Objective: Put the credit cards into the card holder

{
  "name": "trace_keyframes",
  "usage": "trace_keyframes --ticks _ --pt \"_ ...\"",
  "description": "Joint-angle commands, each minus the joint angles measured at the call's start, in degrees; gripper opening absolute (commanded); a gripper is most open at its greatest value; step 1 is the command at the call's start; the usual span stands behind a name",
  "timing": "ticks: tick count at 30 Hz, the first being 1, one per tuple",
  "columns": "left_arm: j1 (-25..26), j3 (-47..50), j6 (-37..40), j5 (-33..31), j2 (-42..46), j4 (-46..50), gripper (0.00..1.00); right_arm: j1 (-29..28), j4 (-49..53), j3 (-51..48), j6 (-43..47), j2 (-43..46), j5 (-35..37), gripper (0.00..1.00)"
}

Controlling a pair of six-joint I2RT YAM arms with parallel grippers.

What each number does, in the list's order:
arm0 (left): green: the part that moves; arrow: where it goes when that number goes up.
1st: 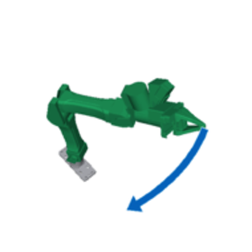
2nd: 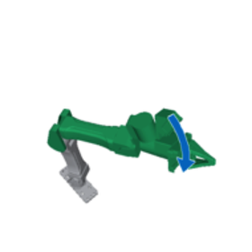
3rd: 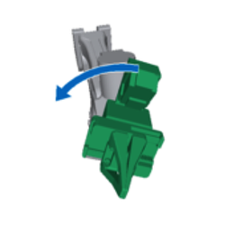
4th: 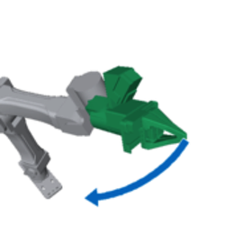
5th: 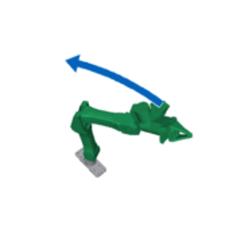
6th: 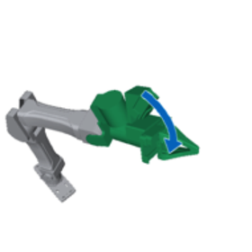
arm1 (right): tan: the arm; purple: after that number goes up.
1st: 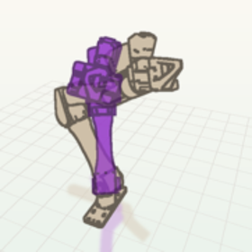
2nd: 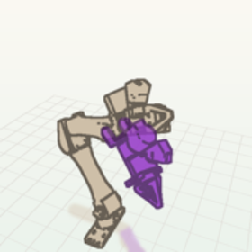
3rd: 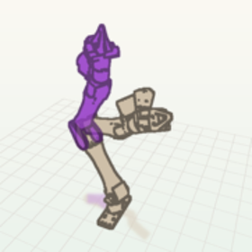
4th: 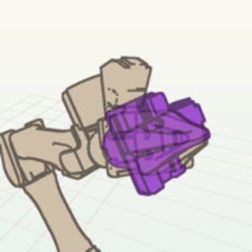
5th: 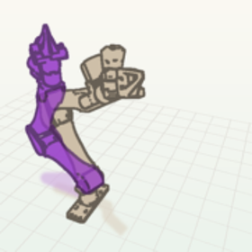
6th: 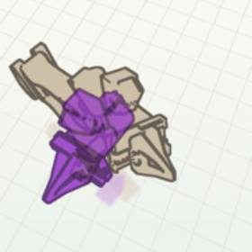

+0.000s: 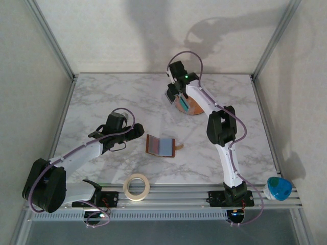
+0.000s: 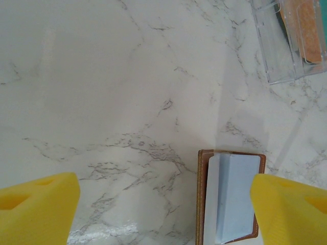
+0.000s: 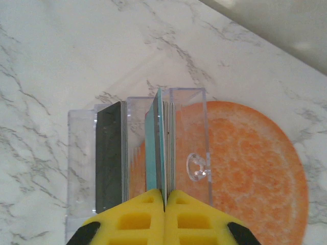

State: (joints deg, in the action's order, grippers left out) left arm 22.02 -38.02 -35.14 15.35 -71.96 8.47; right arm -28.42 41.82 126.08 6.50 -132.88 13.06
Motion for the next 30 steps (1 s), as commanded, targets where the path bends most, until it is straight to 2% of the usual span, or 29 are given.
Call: trace_keyframes --ticks 1,5,15,21,26,30 --pt "-0.31 0.30 -0.64 -0.06 1.52 -0.27 0.86 1.60 1.25 0.88 -3.42 -0.44 -5.53 0.02" --pt "-0.27 -0.69 -0.55 -0.05 0.25 0.63 0.86 3.19 1.64 1.50 -5.85 -0.98 -11.51 0.04" --pt "-0.14 1.11 -1.34 -1.46 1.27 -1.51 0.86 3.38 0.51 1.76 -4.34 -2.03 -13.28 0.13" --pt "-0.05 0.93 -1.16 -1.56 0.72 -1.09 0.86 3.37 -0.83 1.47 -4.82 -3.31 -14.59 0.14" --pt "0.03 1.71 -1.28 -1.46 0.86 -1.49 0.86 3.03 -0.57 1.17 -4.27 -3.14 -12.35 0.15" --pt "0.19 2.55 -1.93 -2.17 2.21 -1.77 0.86 2.94 -0.28 1.81 -2.65 -2.82 -9.57 0.21"
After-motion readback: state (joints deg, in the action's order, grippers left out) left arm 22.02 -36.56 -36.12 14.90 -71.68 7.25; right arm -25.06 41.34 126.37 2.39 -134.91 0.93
